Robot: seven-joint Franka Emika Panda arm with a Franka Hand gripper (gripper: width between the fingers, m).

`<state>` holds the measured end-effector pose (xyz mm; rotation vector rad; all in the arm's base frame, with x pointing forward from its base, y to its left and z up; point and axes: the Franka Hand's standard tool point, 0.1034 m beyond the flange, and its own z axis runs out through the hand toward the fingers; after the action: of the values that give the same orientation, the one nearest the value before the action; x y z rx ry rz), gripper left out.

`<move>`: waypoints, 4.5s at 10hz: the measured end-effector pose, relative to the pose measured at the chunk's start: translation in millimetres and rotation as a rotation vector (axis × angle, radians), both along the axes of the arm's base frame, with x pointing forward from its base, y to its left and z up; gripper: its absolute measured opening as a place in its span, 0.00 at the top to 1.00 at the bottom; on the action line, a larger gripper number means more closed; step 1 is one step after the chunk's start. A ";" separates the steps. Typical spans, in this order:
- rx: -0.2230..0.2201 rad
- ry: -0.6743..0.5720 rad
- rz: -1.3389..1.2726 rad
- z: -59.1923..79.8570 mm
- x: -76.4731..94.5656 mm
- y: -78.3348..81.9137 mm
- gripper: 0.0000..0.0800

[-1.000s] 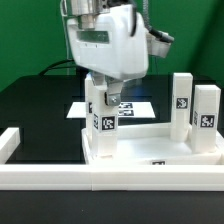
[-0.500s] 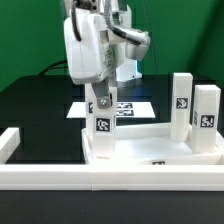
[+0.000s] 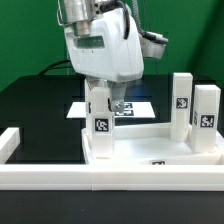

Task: Assemble desk

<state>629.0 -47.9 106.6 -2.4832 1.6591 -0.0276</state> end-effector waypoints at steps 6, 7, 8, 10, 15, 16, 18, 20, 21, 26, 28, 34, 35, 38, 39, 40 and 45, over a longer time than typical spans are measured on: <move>-0.105 -0.068 0.631 8.7 10.7 -6.6 0.19; -0.106 -0.067 0.633 8.5 10.4 -7.6 0.19; -0.106 -0.067 0.631 8.4 10.4 -7.4 0.34; -0.093 -0.050 0.444 8.7 10.7 -10.6 0.51; 0.054 0.073 -0.421 7.7 6.9 -16.8 0.63; 0.098 0.086 -0.564 8.5 7.8 -16.0 0.63; 0.106 0.100 -0.687 8.4 8.4 -14.8 0.63; 0.100 0.094 -0.629 8.0 8.1 -14.3 0.63; 0.053 0.075 -0.426 8.5 8.8 -10.5 0.39; 0.008 0.016 0.134 3.5 6.4 0.1 0.19; -0.066 -0.001 0.501 4.1 5.9 -4.1 0.19; -0.069 0.005 0.493 3.4 5.0 -5.5 0.53; -0.064 0.013 0.417 3.2 4.6 -5.8 0.64; -0.036 0.057 0.080 3.3 3.5 -4.1 0.64; -0.020 0.083 -0.119 3.4 2.8 -3.8 0.64; 0.036 0.080 -0.343 4.1 6.2 -4.1 0.64; 0.105 0.089 -0.868 3.0 10.8 0.3 0.64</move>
Offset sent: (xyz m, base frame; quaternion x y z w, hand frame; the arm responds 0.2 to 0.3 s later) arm 0.0353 0.0003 0.0170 0.0469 -0.0003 -0.6399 0.7670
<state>639.7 -47.6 109.6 -1.5327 2.5455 0.0683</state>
